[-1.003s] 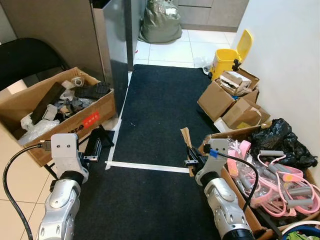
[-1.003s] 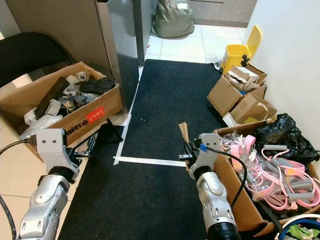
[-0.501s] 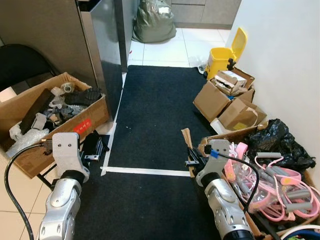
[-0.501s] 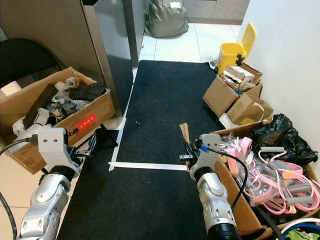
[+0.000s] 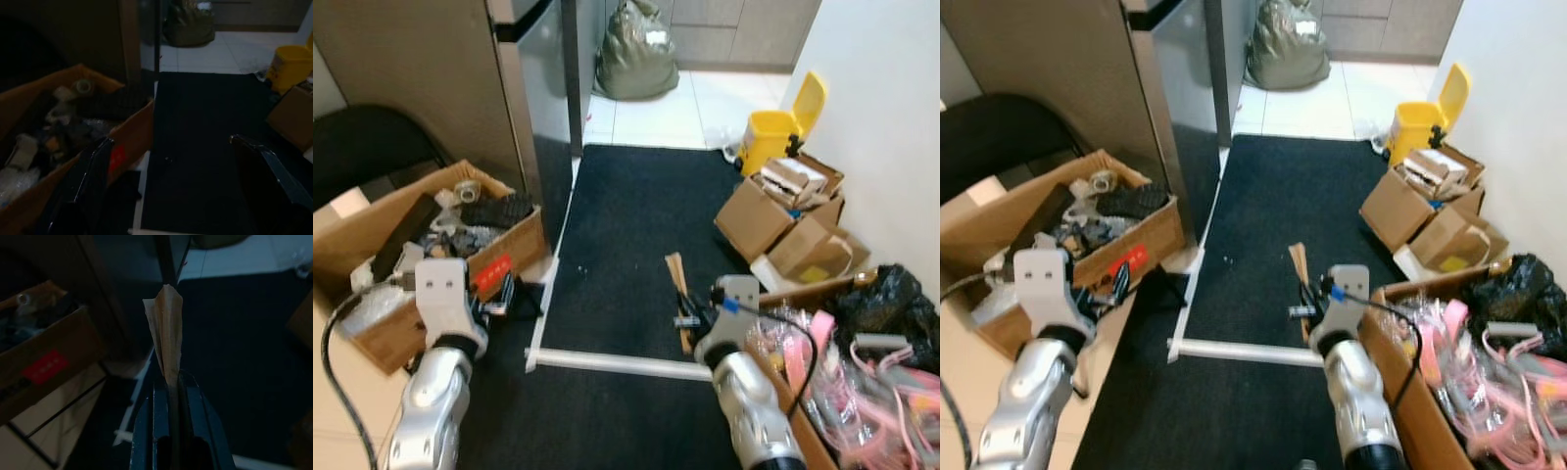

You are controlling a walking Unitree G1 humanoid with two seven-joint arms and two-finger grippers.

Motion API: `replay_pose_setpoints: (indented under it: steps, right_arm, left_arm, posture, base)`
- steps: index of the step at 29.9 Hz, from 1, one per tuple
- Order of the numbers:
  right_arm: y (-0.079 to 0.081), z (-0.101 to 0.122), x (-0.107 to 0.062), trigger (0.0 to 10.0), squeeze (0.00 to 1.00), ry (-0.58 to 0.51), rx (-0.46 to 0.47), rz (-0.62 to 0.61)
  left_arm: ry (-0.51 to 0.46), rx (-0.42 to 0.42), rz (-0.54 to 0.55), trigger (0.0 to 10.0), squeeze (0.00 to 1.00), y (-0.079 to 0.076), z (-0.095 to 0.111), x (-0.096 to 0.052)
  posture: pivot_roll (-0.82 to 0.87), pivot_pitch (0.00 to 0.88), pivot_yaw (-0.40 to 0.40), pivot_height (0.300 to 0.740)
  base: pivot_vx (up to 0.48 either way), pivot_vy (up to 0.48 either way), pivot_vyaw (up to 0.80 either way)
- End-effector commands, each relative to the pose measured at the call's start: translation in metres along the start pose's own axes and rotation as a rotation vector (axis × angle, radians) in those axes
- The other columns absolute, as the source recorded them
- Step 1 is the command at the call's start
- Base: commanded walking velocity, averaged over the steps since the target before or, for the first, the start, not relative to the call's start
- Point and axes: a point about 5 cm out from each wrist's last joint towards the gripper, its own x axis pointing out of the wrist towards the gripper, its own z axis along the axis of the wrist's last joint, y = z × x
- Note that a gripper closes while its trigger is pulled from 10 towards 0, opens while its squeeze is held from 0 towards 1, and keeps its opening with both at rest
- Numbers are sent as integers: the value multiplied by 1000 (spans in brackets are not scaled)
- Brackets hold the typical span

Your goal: Picking trash to rubbish bin

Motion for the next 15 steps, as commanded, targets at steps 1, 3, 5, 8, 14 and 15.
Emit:
replay_pose_setpoints:
  steps: [1,3,5,8,14,15]
  right_arm:
    - [4,-3,-1,10000,0,2,24,-1]
    - [4,-3,-1,10000,0,3,23,1]
    - [5,-3,0,10000,0,5,19,7]
    - [5,-3,0,10000,0,5,6,16]
    - [7,-2,1,10000,0,3,-15,35]
    - [8,-2,1,10000,0,4,-18,40]
  left_arm:
    - [22,-6,16,10000,0,5,-4,-4]
    - [22,-6,17,10000,0,5,-4,-4]
    - [23,-6,18,10000,0,6,-4,-4]
    - [25,-6,16,10000,0,5,-5,-5]
    - [23,-6,16,10000,0,5,-3,-5]
    - [23,-6,16,10000,0,5,-4,-5]
  posture:
    - [93,121,12,740]
    - [93,121,12,740]
    - [95,121,13,740]
    - [95,122,13,740]
    - [96,125,13,740]
    - [97,126,13,740]
  base:
    - [300,0,0]
    - [307,0,0]
    - [306,0,0]
    - [305,0,0]
    - [304,0,0]
    - [304,0,0]
